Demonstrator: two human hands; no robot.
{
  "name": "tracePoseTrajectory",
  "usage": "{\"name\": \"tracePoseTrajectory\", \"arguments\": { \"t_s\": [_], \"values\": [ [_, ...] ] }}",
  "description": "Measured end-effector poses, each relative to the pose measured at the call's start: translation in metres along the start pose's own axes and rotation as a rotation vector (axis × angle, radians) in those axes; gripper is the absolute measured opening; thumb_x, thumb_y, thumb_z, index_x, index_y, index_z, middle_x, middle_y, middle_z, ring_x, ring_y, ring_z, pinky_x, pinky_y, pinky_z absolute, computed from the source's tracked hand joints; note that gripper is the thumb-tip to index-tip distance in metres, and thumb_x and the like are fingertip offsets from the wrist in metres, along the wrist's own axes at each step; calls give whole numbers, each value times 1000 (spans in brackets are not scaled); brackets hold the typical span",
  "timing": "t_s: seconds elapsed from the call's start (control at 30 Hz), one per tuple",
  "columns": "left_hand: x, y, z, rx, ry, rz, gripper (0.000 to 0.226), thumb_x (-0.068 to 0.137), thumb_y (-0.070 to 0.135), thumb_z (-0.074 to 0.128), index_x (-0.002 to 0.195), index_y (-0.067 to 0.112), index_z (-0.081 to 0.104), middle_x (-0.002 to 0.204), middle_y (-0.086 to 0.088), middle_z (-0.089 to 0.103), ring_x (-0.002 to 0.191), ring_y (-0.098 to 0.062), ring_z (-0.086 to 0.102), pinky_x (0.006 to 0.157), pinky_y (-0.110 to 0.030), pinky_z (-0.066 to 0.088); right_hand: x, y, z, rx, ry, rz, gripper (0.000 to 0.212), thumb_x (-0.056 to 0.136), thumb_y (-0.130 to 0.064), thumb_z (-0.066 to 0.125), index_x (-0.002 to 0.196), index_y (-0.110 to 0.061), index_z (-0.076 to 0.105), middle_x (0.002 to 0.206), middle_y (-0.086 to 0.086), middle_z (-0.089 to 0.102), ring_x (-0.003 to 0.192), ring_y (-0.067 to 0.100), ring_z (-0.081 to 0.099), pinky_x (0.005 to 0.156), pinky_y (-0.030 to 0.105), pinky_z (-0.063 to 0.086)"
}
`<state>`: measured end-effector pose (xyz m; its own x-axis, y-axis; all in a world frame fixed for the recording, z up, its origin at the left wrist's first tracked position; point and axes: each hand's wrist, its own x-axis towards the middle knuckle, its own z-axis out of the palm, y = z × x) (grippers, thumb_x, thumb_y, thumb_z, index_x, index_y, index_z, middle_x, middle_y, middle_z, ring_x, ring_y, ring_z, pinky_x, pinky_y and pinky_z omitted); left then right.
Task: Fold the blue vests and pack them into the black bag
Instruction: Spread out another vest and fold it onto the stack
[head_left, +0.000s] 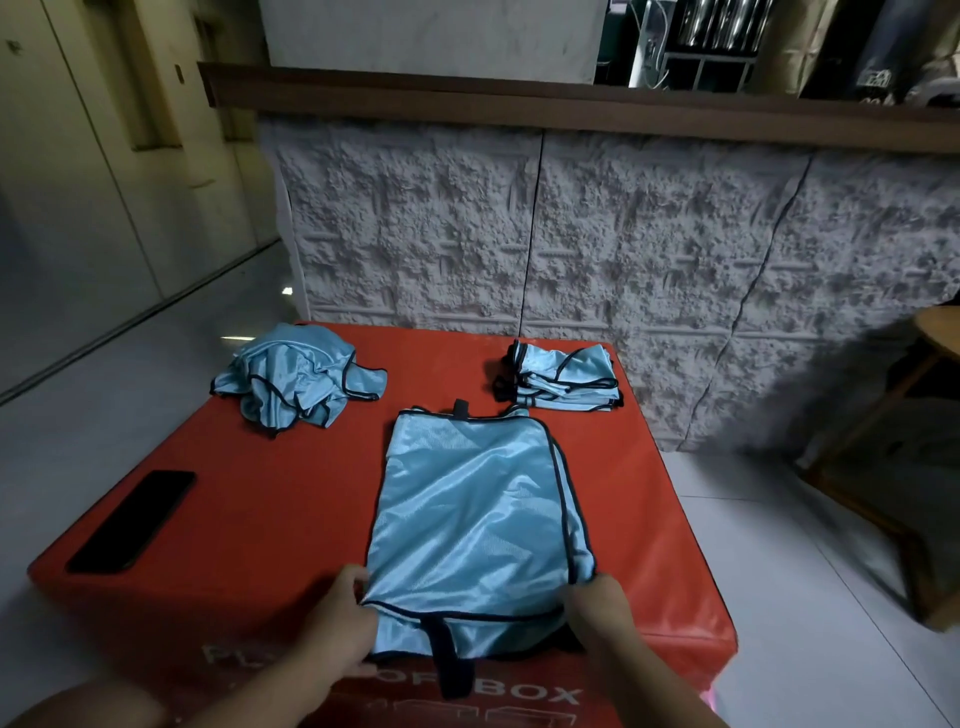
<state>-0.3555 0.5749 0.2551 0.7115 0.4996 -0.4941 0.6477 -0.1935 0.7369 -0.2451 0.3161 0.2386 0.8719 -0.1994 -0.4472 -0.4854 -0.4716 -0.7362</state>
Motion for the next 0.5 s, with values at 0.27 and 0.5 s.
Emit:
{"name": "tracePoseTrajectory", "arguments": {
  "t_s": [0.27,0.5],
  "values": [
    [-1,7,-8,-292,-199,-195,35,63,27,82,95,13,78,100,-16,76,100,-38,70,86,-45,56,-3,1,-8,-103,-33,-311,54,83,-9,68,135,-24,66,95,-8,74,78,9,66,64,16,53],
    [-1,5,-18,-163,-159,-98,13,78,5,79,91,7,77,105,-24,73,77,-25,59,58,-24,36,-13,-5,-22,-75,-136,-195,34,79,5,63,64,-21,79,46,-7,62,41,7,52,51,25,46]
  ]
}}
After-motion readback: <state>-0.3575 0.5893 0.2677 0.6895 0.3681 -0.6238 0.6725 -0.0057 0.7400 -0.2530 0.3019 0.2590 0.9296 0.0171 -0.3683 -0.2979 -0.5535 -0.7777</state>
